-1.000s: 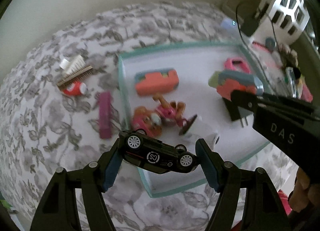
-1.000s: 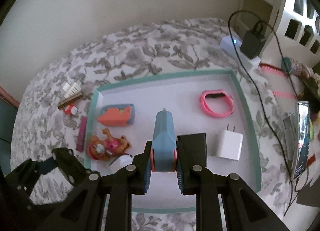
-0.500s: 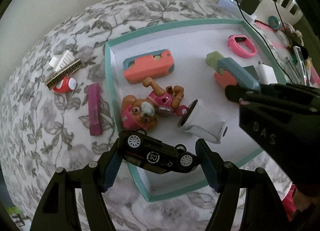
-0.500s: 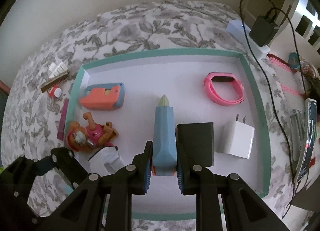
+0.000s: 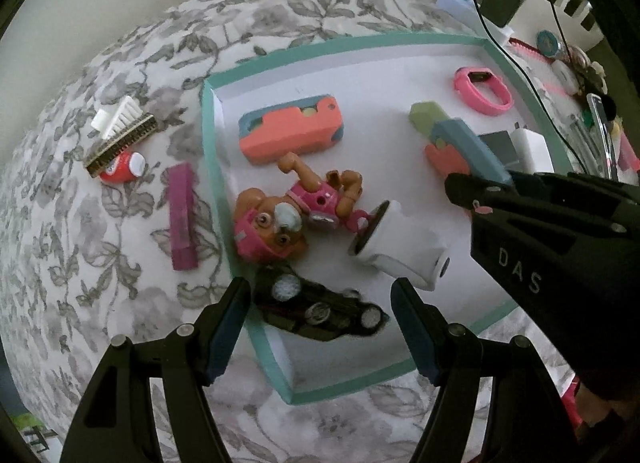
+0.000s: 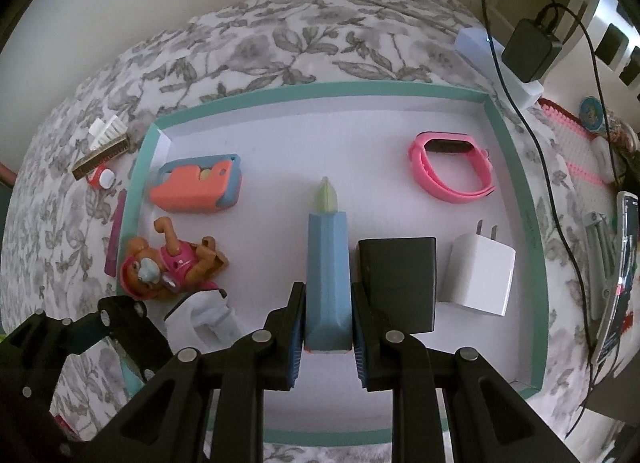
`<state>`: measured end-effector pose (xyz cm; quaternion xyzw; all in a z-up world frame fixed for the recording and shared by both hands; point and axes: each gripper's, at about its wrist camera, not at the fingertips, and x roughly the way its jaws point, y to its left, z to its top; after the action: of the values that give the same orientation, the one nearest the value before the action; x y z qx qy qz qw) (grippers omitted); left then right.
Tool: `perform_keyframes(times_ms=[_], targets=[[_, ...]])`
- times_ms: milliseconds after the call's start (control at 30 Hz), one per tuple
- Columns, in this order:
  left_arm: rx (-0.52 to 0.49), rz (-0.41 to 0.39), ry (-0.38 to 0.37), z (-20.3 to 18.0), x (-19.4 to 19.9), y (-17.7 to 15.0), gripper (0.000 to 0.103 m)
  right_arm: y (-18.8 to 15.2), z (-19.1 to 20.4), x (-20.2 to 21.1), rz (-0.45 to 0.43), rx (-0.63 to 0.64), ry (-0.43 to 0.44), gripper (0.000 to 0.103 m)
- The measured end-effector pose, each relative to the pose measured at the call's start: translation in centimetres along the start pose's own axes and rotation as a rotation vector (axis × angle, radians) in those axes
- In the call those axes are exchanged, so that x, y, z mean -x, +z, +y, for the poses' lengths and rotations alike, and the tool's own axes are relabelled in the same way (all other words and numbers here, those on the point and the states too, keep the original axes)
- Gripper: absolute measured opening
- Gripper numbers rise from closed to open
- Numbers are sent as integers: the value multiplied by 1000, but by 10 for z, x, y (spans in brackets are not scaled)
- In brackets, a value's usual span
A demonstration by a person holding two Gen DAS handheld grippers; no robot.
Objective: Organize rigid objects
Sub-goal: 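Lower the black car and block into the tray and open both tools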
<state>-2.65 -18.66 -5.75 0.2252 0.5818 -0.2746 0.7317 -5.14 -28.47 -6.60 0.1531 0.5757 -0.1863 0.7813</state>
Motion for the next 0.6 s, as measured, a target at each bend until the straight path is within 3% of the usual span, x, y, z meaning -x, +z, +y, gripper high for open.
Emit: perform_keyframes(times_ms=[100,233,600], targets=[[7,-8,18,4,4,1,74,1,-2,3,-9,-11,8,26],[36,-24,7,13,12,2,74,3,-3,10,-31,-28,23,36],[200,-91,-12,59,27,4,74,6,-4,19,-68,-25,8,37]])
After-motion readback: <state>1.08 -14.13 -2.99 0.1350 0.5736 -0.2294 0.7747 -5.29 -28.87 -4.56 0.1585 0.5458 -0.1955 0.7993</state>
